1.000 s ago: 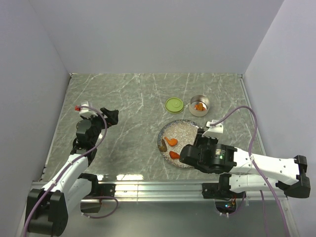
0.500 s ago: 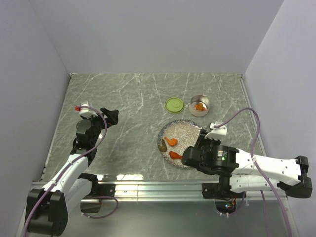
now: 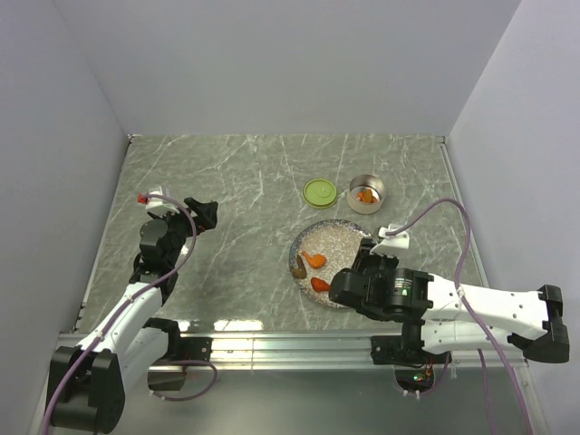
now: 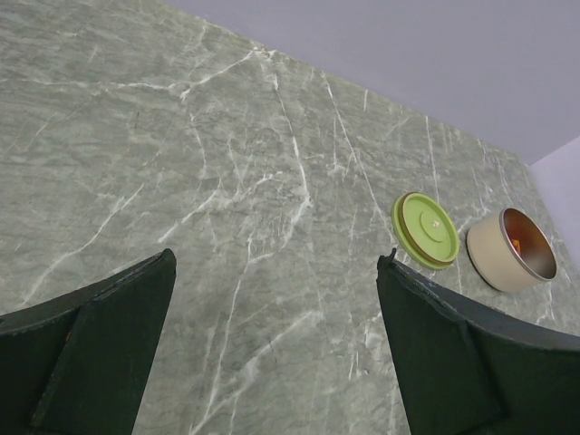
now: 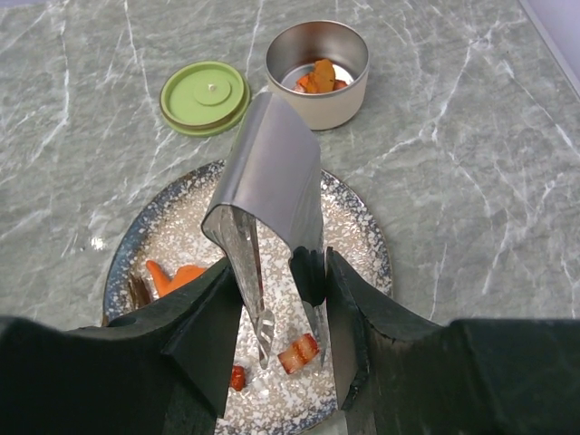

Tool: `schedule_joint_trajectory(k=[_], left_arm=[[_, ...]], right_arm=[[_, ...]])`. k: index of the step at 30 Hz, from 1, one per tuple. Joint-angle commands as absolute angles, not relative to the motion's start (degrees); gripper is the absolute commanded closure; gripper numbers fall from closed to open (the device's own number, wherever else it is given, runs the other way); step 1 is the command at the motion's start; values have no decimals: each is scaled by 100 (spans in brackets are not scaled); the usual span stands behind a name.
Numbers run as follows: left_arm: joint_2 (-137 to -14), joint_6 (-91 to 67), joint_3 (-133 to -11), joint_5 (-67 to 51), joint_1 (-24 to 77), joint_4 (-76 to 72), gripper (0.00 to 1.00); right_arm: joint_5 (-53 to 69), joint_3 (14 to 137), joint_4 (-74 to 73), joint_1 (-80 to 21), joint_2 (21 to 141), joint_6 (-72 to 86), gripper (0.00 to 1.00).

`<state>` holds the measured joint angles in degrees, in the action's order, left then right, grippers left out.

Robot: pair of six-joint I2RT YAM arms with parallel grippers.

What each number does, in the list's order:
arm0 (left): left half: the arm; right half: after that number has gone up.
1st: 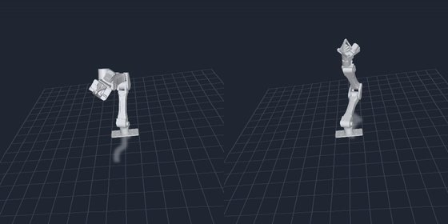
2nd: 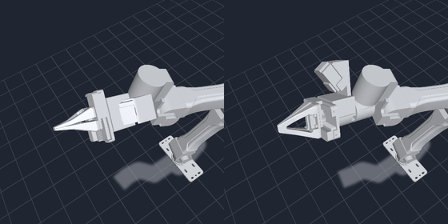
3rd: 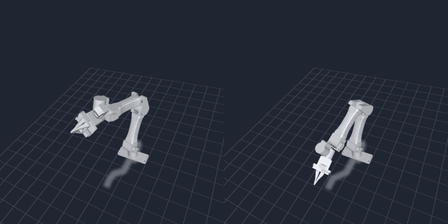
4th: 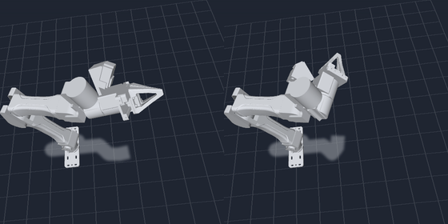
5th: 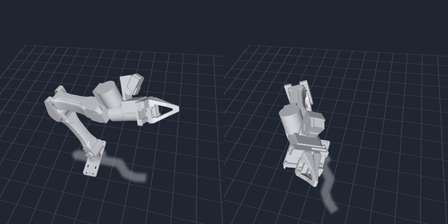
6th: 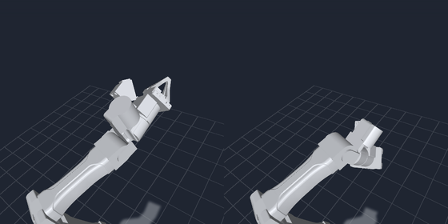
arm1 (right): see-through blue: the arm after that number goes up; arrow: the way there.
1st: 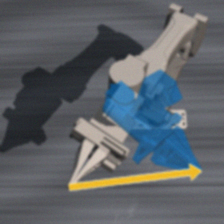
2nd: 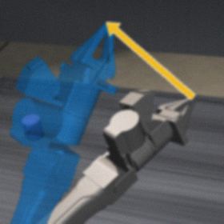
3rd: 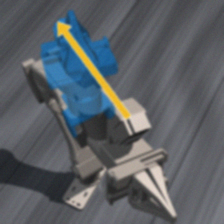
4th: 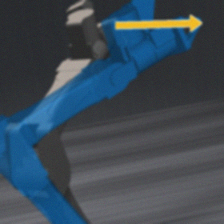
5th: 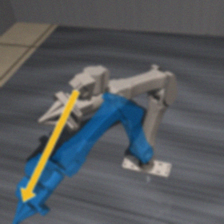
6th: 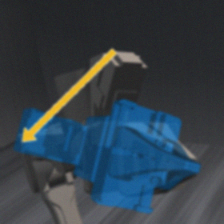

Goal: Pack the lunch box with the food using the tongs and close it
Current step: Pick up the food using the clamp

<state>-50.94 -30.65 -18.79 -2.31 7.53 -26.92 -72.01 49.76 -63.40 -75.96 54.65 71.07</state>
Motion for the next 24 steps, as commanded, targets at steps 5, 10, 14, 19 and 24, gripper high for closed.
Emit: schedule_joint_trajectory(k=[5,10,14,19,24], left_arm=[[-5027,-3006,-2039,-351,729,-3050,1],[-5019,-2988,-2039,-352,729,-3050,1],[-5019,-2988,-2039,-352,729,-3050,1],[-5027,-2997,-2048,-369,729,-3059,1],[-5062,-2997,-2048,-378,730,-3059,0]], right_arm=[[-7357,4641,-5196,-7383,5344,6417,53],[-7146,4404,-4449,-7163,5203,5687,57],[-7154,4421,-4447,-7146,5194,5651,69],[-7172,4509,-4115,-7119,5212,5248,76],[-6962,4352,-2973,-6698,5019,3878,77]])
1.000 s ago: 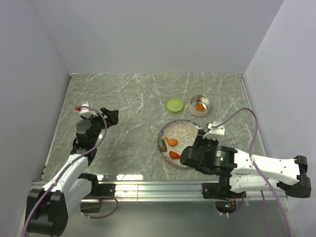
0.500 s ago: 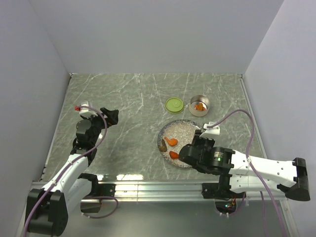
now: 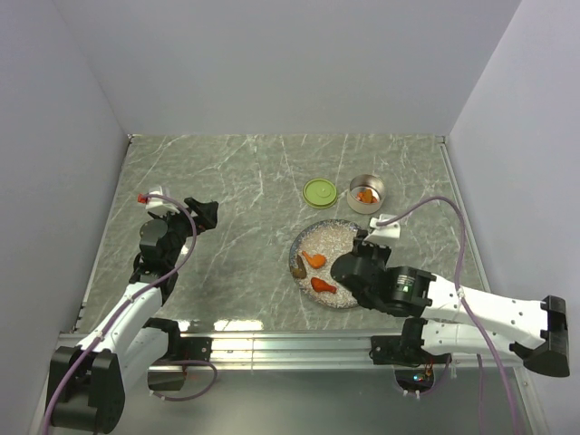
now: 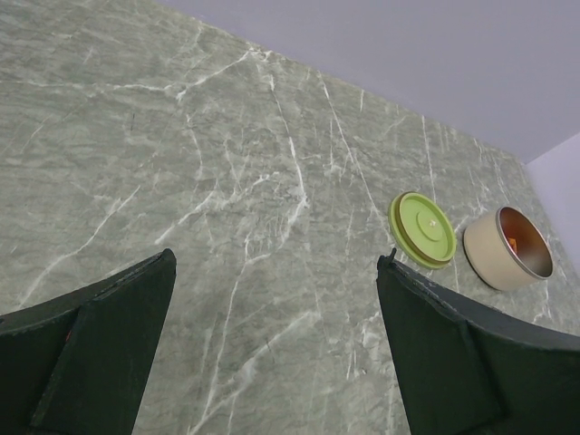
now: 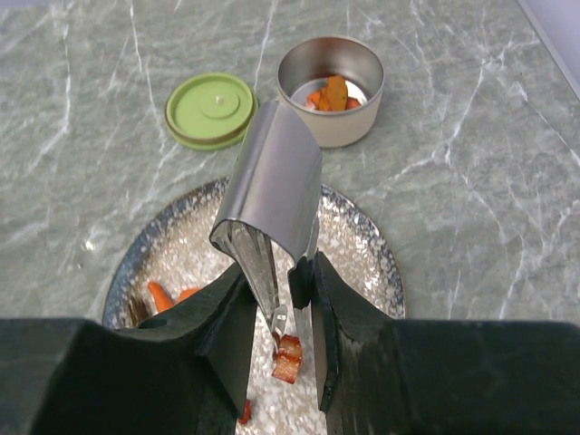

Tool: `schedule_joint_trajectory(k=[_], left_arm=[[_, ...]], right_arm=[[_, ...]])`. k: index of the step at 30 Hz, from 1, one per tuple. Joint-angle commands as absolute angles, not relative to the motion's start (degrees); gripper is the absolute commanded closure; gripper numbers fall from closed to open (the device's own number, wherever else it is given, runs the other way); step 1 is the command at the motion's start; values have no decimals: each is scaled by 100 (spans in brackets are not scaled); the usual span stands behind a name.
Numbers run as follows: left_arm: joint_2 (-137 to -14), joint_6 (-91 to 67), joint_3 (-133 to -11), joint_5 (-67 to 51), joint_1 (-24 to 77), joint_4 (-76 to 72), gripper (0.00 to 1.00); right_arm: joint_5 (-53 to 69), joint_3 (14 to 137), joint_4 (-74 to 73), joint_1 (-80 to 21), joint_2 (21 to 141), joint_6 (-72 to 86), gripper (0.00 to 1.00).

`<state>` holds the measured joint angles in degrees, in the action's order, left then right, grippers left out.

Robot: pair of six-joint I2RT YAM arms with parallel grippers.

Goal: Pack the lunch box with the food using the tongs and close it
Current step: Pick up the food using the clamp, then place the food into the lunch box

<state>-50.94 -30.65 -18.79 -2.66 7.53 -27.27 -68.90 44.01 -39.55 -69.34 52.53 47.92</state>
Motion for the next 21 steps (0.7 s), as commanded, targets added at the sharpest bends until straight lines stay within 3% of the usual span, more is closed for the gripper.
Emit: schedule_joint_trajectory(k=[1,10,21], left_arm=[[-5062,-2997,-2057,-378,729,-3059,1],[-5089,-2997,-2057,-387,729,-3067,0],[-5063,-2997,-2048,-378,729,-3067,1]], right_arm=[[-6830,4298,-2431,-6593,4966,3615,77],[-5029,4131,-292,-4934,5009,1583,78],[-3341,5184,448,-2910,5966,677,78]])
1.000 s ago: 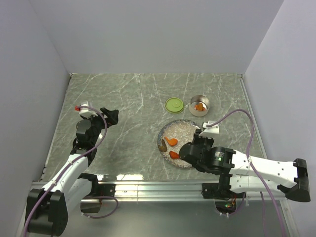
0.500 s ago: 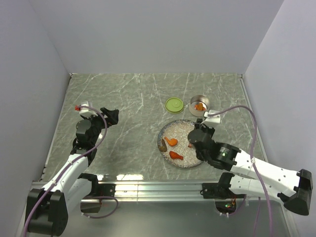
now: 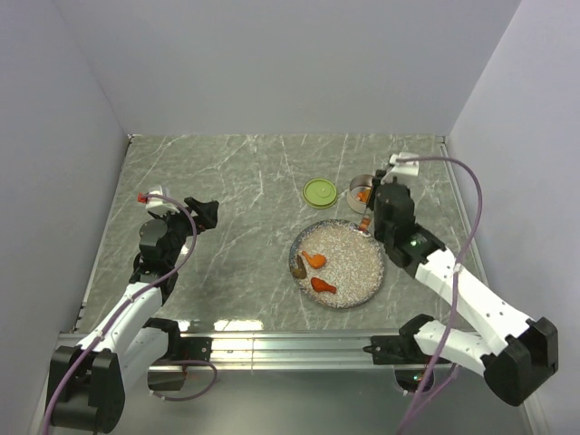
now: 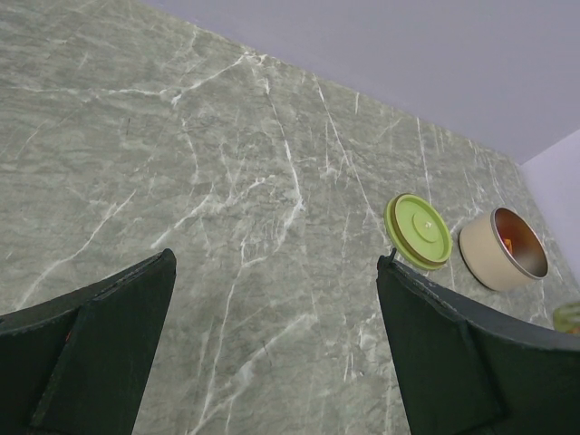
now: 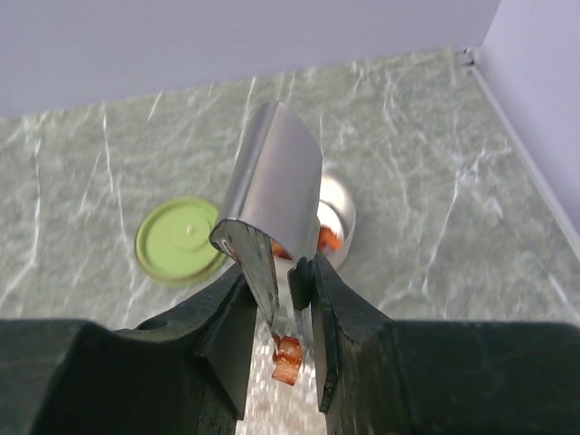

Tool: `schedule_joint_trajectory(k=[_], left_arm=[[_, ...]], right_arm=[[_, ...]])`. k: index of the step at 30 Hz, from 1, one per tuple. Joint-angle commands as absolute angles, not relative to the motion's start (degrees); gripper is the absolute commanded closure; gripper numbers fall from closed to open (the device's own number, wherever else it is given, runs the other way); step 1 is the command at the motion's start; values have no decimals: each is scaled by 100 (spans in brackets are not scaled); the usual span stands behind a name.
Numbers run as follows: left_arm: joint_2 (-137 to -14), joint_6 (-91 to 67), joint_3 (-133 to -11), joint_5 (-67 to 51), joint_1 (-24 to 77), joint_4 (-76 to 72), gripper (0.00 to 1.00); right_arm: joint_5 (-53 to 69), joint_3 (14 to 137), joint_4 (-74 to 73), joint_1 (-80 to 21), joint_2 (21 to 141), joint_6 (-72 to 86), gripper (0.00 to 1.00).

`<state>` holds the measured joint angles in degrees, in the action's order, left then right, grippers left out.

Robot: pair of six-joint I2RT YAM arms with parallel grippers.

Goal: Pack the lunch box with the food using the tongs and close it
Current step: Place the food into the lunch box

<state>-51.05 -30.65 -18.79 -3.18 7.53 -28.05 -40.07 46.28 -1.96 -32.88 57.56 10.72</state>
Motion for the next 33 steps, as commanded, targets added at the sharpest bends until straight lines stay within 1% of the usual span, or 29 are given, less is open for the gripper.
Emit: schedule_joint_trajectory(k=[1,9,14,18,21,27,31,33], left_arm=[[-5063,-2988,-2048,-378,729,-3076,1],[-5062,-2997,-2048,-378,738,-3067,1],[-5062,-2988,-2048,-360,730,-3059,1],[-5071,-2988,-2057,-352,729,-3050,1],[-5071,-2997,-2065,-334,729,-3041,1],[-5027,-2980,-2048,-360,738,-3050,1],[-5001,-2971,-2039,-360,738,-3041,1],[-5001,-2971,-2039,-352,729,-3041,1]], right_arm=[[-3227,5264,527,-2805,6063,642,78],[-2532,6239,580,-1917,7126,545,78],[-2373,6784,492,-1653,7785,501,78],[-2285,6934,553,-1512,8050,483,74],[-2250,7013,554,-1450,8182,492,70],[-2153,7084,597,-1371,8279,475,54],[-2136,7119,598,-1354,8314,440,50],[-2110,7075,650,-1362,8279,431,50]])
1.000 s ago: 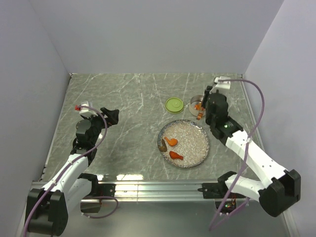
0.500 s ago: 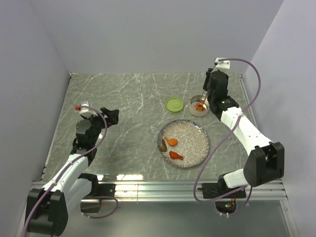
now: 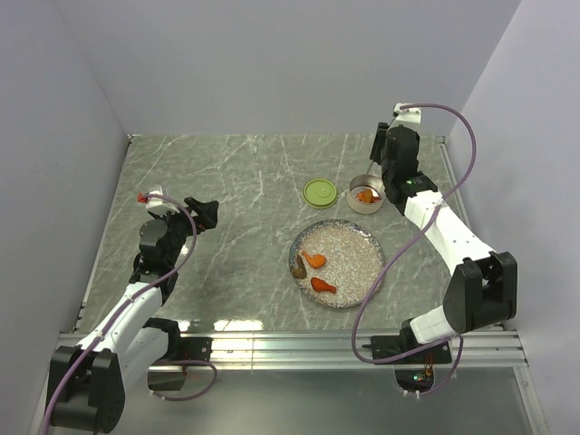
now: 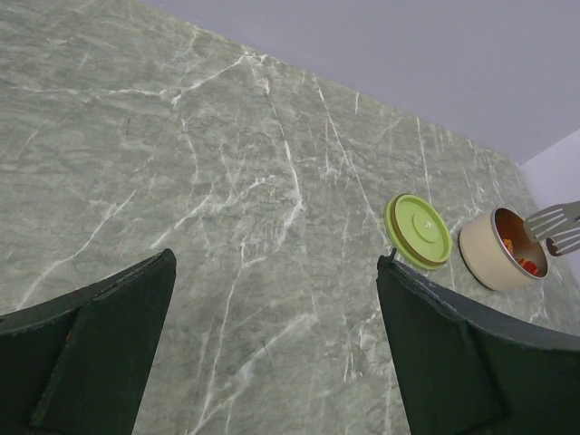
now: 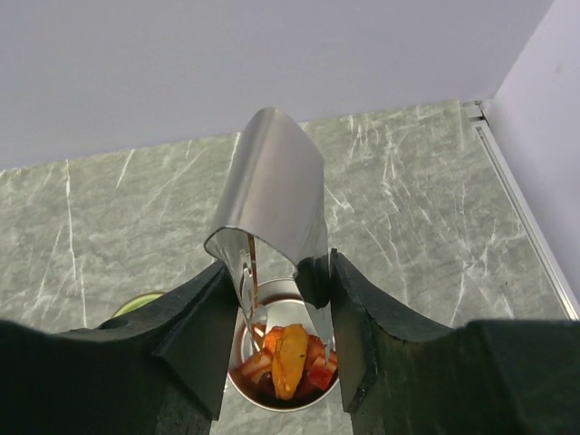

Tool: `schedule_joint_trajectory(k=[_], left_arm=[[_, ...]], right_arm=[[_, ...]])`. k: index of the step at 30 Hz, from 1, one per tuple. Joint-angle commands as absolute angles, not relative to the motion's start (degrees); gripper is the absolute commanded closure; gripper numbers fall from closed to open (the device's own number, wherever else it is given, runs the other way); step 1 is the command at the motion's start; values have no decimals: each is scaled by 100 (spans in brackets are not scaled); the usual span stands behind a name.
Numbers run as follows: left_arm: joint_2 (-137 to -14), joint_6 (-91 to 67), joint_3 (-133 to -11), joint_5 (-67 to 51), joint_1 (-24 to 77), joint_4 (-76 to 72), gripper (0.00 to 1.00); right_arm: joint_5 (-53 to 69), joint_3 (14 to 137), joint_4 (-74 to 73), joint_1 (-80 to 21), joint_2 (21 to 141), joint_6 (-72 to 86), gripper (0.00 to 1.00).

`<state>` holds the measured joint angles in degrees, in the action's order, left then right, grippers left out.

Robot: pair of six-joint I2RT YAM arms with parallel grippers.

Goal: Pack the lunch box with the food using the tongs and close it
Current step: Place the food into the lunch box, then pick up the food using the clamp

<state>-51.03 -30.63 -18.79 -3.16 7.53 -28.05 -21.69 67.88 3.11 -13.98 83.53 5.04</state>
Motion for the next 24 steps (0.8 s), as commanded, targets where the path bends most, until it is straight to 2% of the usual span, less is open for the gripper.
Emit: schedule_joint_trajectory(k=[1,7,13,19,24], left_arm=[[-5001,-2971,-2039,-352,729,-3041,1],[-4983,-2979,-2048,-352,729,-3006,1],[-4966,-2971,-2057,-360,738,-2962,1],[-4896,-2988,-2065,-325,747,-2848,1],[-4790,-2988,-2057,-308,765,-2760,1]], right_arm=[[-2118,7049,668,-1354,8244,431,50],[-1987,6558,817,-1397,7709,474,54],[-2144,5811,914,-1810,6593,492,55],[-2689,4520,888,-3197,5294,545,55],[-2813,3947,493,-4374,4449,650,55]])
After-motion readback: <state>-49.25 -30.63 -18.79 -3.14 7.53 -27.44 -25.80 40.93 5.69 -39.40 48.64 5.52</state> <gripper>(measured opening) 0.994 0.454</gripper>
